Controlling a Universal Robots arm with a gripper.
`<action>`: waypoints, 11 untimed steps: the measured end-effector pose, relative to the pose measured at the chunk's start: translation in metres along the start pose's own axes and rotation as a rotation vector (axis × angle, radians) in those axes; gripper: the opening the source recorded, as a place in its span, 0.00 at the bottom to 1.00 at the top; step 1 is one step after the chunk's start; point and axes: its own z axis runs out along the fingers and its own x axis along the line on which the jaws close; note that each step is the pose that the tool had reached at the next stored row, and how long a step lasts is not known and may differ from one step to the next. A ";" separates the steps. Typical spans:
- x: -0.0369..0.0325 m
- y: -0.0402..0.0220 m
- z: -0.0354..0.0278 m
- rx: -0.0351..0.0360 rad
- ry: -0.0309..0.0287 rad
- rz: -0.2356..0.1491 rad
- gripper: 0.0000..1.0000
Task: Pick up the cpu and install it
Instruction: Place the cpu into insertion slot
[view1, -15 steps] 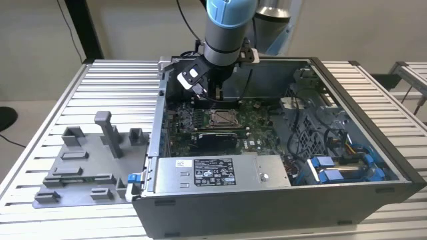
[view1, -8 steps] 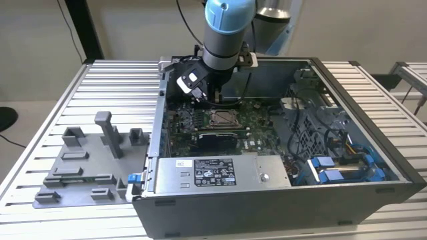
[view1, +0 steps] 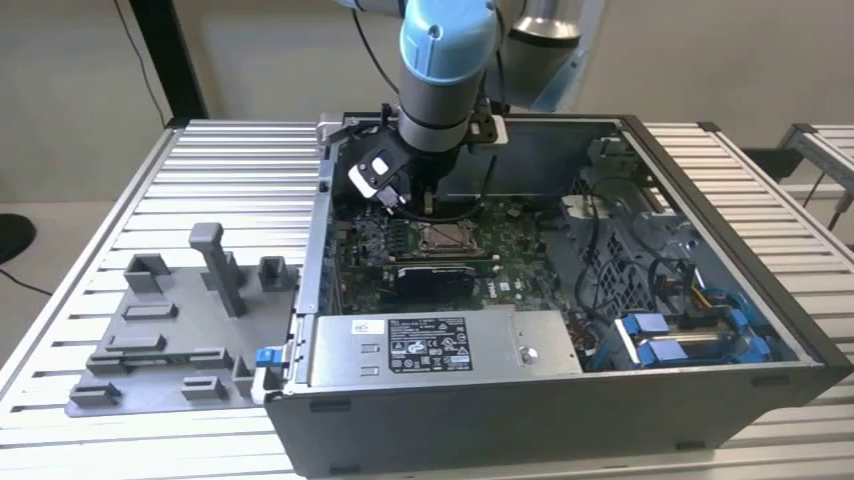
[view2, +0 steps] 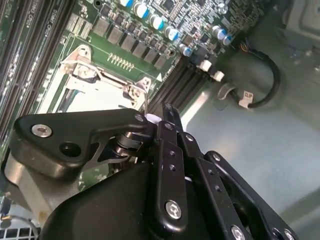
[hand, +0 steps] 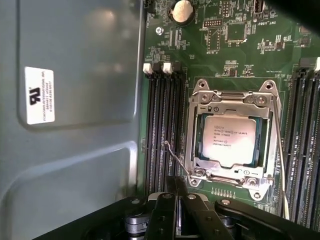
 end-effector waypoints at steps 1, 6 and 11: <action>-0.0006 -0.0003 0.0016 -0.0003 0.0010 0.000 0.00; -0.0025 -0.0009 0.0063 -0.0005 0.0029 0.000 0.00; -0.0035 -0.0010 0.0091 -0.0004 0.0027 0.000 0.00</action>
